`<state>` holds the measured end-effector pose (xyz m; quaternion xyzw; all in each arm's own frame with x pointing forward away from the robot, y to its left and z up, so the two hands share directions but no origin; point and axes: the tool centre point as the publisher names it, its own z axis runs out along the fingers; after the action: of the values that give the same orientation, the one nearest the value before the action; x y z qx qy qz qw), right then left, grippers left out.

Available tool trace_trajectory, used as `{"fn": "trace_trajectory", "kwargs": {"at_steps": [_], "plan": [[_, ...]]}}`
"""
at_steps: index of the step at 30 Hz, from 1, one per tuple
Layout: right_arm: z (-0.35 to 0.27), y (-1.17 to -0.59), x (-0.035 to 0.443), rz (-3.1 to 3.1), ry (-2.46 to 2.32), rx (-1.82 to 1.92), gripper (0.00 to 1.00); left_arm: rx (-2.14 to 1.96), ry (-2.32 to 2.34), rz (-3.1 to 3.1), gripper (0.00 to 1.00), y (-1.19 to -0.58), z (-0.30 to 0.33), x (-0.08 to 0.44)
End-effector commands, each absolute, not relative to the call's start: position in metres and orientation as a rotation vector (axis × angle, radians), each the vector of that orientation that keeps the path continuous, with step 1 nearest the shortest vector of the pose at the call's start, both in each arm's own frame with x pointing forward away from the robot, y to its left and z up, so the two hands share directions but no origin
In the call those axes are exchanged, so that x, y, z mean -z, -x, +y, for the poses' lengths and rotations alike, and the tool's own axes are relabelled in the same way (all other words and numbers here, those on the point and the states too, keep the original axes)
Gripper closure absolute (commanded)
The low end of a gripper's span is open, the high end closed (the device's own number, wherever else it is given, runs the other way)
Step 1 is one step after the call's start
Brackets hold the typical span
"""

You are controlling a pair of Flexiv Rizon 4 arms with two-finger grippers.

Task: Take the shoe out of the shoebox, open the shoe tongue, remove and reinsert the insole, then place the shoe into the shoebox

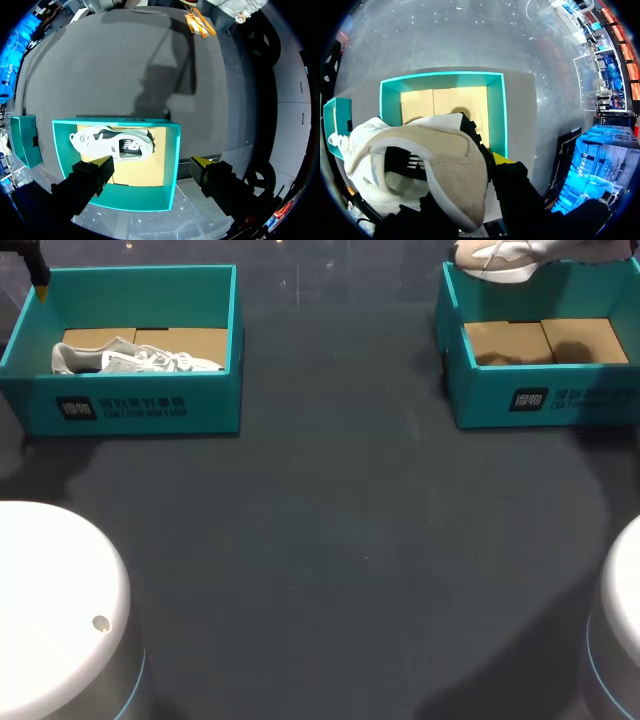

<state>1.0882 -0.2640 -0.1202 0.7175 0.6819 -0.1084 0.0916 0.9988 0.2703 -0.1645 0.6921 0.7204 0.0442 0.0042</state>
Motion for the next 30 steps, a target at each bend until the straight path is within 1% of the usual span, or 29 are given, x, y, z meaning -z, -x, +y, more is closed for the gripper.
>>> {"fn": "trace_trajectory", "kwargs": {"at_steps": [1,7,19,30], "plan": [[-0.238,-1.040,0.111,1.985,-2.103,0.259,1.00,-0.140,-2.171,2.256,0.00,-0.999,0.271,0.164],[-0.197,-0.994,0.109,1.938,-2.122,0.242,1.00,-0.140,-2.171,2.256,0.00,-0.999,0.271,0.164],[-0.119,-0.919,0.119,1.900,-2.115,0.224,1.00,-0.140,-2.171,2.256,0.00,-0.999,0.271,0.164],[-0.069,-0.855,0.124,1.849,-2.152,0.226,1.00,-0.140,-2.171,2.256,0.00,-0.999,0.271,0.164]]}}
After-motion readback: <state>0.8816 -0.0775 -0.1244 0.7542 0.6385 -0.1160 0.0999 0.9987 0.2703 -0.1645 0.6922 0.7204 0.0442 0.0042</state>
